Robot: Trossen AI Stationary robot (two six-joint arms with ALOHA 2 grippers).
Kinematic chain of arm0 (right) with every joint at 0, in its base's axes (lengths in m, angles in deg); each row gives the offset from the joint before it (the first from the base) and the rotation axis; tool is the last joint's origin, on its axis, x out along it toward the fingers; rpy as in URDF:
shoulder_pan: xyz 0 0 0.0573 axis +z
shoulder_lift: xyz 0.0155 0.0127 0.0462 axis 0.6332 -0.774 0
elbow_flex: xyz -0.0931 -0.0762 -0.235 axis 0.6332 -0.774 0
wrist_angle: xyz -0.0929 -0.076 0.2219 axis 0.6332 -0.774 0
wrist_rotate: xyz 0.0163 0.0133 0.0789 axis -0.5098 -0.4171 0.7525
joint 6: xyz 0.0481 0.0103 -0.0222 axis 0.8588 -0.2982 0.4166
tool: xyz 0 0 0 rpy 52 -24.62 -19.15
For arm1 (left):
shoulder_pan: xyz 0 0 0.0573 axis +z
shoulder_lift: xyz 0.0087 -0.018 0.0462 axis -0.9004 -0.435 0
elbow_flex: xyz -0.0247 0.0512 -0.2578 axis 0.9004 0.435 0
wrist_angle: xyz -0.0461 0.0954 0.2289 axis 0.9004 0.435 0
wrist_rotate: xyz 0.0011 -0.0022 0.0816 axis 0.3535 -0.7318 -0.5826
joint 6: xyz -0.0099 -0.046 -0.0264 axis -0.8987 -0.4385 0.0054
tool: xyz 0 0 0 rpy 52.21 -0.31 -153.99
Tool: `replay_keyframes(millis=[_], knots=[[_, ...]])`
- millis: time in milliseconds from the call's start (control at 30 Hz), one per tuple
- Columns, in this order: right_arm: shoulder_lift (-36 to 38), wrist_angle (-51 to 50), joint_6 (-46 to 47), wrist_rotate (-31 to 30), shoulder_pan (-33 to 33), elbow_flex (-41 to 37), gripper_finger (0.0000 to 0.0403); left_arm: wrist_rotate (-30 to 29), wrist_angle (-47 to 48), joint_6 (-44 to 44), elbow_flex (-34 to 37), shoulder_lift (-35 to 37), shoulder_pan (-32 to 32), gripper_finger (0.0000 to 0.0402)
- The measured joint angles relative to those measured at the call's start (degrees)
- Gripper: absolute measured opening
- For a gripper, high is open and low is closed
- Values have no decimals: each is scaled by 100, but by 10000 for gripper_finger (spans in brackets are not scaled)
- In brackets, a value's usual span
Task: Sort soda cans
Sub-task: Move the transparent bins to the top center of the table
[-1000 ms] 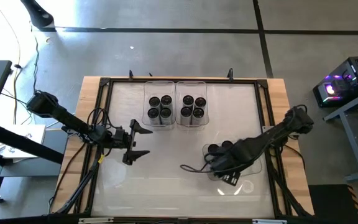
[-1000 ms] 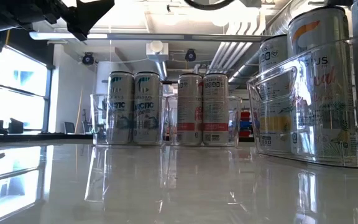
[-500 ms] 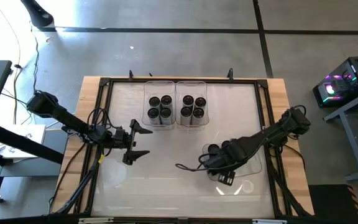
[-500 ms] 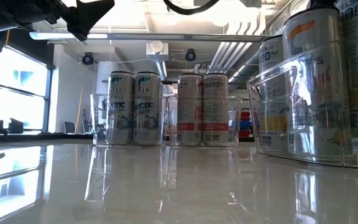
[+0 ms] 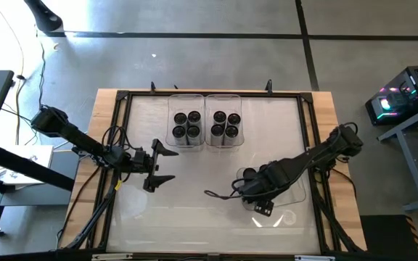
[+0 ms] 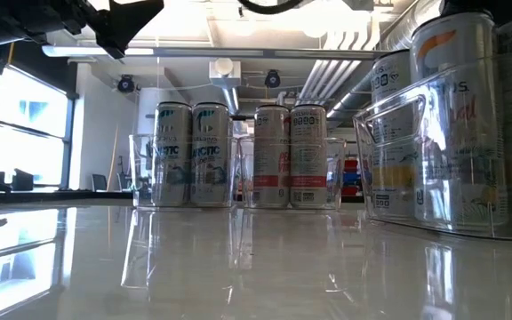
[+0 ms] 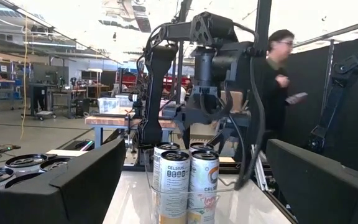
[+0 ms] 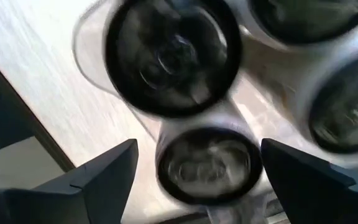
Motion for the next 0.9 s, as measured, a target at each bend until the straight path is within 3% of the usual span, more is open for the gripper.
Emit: replay_keyframes(millis=[200,400,533,667,900], knots=[[36,-588,565,-29,336,678,335,2,114,-3,0,0,0,384],[58,-355,1677,-493,1380,950,334,62,574,-309,2,-4,2,384],[55,421,2813,-142,2119,471,327,210,878,-489,2,-26,-21,381],[53,1258,3556,-156,2619,-435,293,207,957,-512,2,-24,-52,373],[42,1764,3871,-406,2628,-1953,197,109,947,-506,-105,-24,-52,370]])
